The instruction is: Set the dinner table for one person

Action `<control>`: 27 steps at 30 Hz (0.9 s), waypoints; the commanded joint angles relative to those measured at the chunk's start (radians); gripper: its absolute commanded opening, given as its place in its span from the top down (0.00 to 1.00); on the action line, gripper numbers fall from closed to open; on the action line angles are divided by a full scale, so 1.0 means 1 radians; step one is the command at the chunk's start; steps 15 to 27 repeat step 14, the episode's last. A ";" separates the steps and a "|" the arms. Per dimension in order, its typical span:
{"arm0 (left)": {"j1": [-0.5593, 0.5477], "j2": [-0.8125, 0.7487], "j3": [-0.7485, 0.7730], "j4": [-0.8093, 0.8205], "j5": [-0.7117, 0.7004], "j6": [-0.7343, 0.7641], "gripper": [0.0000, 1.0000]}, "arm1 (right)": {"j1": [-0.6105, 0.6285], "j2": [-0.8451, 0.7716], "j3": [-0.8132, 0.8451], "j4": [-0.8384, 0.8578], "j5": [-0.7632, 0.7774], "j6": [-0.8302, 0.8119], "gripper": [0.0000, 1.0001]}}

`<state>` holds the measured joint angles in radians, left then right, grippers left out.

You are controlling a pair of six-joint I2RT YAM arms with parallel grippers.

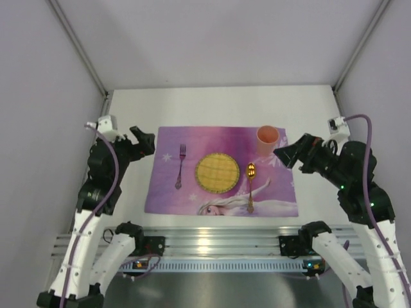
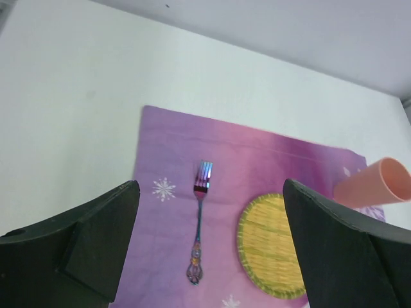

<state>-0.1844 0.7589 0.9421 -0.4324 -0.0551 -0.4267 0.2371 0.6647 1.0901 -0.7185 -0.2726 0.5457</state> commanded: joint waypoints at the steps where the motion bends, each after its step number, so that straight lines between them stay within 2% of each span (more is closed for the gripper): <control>1: 0.000 -0.156 -0.242 0.343 -0.167 0.098 0.02 | -0.009 -0.115 -0.149 0.008 0.078 0.073 0.00; 3: 0.000 -0.203 -0.324 0.385 -0.233 0.124 0.02 | -0.007 -0.184 -0.237 0.040 0.035 0.091 0.00; 7: 0.000 -0.121 -0.303 0.293 -0.204 0.201 0.02 | -0.009 -0.223 -0.314 0.036 0.026 0.097 0.00; 10: 0.000 -0.049 -0.270 0.262 -0.219 0.213 0.01 | -0.009 -0.217 -0.317 0.007 0.038 0.077 0.00; 14: 0.000 0.019 -0.302 0.360 -0.229 0.249 0.02 | -0.009 -0.232 -0.317 0.001 0.026 0.030 0.00; 27: 0.000 0.019 -0.302 0.360 -0.229 0.249 0.02 | -0.009 -0.232 -0.317 0.001 0.026 0.030 0.00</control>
